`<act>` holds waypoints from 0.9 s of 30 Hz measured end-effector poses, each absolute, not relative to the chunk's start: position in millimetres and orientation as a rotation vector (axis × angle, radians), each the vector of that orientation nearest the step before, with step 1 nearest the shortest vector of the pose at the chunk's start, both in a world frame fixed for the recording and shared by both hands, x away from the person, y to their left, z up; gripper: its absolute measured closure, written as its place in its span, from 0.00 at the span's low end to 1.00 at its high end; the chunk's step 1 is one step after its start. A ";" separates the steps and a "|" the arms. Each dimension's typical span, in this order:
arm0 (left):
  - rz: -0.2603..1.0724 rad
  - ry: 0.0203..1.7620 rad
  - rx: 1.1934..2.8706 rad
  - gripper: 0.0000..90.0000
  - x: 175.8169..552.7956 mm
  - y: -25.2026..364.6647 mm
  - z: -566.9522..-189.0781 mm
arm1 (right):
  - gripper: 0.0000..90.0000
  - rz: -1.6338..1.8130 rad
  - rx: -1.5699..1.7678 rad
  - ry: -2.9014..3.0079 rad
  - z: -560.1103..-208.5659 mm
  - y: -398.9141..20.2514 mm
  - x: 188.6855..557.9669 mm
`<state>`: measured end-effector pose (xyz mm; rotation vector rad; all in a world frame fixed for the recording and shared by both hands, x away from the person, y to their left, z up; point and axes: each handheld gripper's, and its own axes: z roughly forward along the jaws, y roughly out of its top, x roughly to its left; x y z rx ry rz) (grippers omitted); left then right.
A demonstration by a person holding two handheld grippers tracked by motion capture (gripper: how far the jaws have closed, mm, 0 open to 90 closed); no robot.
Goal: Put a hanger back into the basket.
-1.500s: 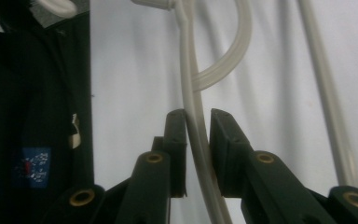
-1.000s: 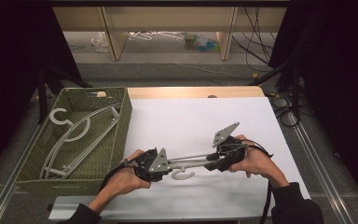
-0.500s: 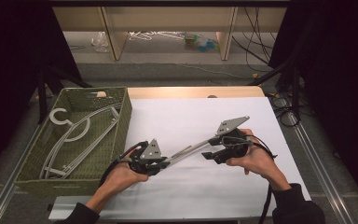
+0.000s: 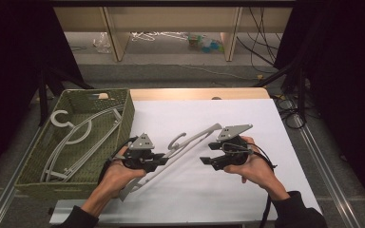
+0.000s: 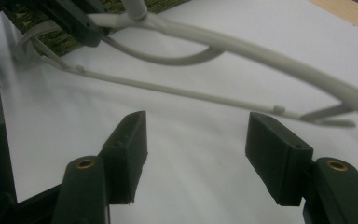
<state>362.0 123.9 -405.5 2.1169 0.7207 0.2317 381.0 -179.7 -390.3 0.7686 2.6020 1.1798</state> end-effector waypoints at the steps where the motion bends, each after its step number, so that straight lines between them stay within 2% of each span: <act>1: 0.231 0.741 2.094 0.88 361.5 124.5 -404.2 | 0.44 1.174 0.771 2.607 -390.5 -180.3 380.2; 14: 0.135 0.822 1.923 0.88 359.5 133.0 -389.1 | 0.40 1.282 0.824 2.559 -406.3 -184.3 361.7; 27: 0.151 0.865 1.837 0.88 353.5 145.6 -364.4 | 0.38 1.299 0.837 2.558 -416.4 -189.8 351.3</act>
